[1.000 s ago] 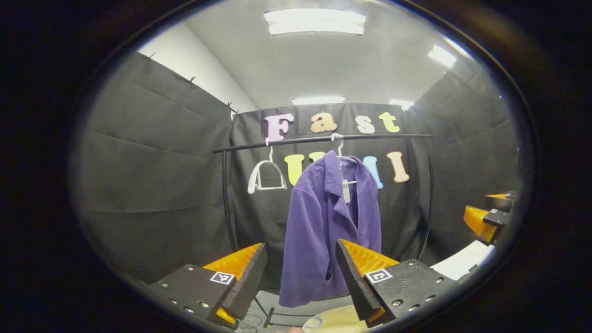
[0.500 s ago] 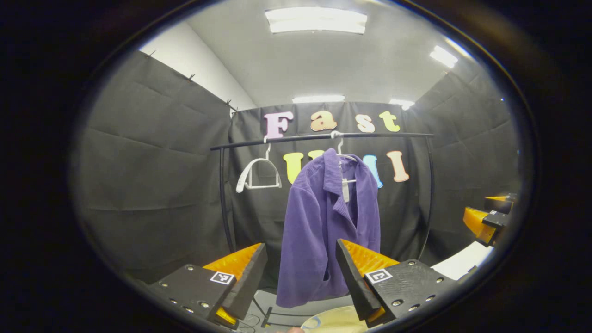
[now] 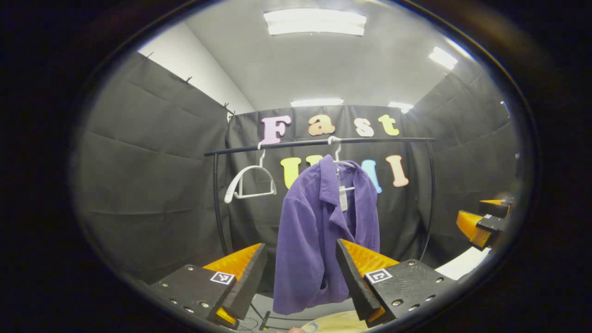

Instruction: Grasp the clothes on the hanger with both hands and then place them into the laundry hamper below.

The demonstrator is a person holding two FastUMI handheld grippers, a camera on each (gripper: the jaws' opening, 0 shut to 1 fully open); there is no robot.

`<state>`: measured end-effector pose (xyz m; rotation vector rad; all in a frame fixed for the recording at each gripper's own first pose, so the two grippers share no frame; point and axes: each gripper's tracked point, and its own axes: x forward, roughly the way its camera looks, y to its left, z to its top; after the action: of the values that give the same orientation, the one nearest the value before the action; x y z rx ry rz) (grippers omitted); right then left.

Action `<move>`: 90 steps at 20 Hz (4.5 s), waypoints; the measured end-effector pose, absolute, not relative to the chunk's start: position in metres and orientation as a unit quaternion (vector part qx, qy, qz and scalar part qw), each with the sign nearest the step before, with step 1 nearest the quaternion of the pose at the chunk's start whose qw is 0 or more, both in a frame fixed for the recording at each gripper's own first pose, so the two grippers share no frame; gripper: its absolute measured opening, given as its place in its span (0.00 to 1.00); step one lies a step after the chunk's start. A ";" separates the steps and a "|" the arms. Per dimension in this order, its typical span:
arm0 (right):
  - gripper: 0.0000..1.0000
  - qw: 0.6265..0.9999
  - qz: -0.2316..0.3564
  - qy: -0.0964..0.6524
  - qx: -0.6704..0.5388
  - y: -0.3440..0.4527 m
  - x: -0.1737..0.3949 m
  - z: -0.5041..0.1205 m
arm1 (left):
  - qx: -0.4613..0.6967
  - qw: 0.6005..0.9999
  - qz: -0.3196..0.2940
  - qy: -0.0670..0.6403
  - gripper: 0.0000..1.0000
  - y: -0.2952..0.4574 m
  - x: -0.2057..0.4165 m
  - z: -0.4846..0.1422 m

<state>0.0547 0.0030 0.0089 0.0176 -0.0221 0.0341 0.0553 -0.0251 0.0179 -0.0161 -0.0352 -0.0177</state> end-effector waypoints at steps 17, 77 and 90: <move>0.95 0.991 0.110 -0.063 0.043 0.038 0.198 0.070 | -0.044 0.999 0.015 -0.022 0.92 -0.068 0.177 0.053; 0.04 0.961 0.187 -0.181 0.090 0.094 0.435 0.130 | 0.015 0.994 0.085 -0.067 0.09 -0.068 0.261 0.120; 0.03 0.968 0.201 -0.102 0.112 0.104 0.477 0.079 | 0.018 0.993 0.089 -0.069 0.11 0.013 0.275 0.149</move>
<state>0.4769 0.1039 0.0790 0.2263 -0.2066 0.4070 0.2750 0.0128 0.1492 0.0369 -0.1379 0.1787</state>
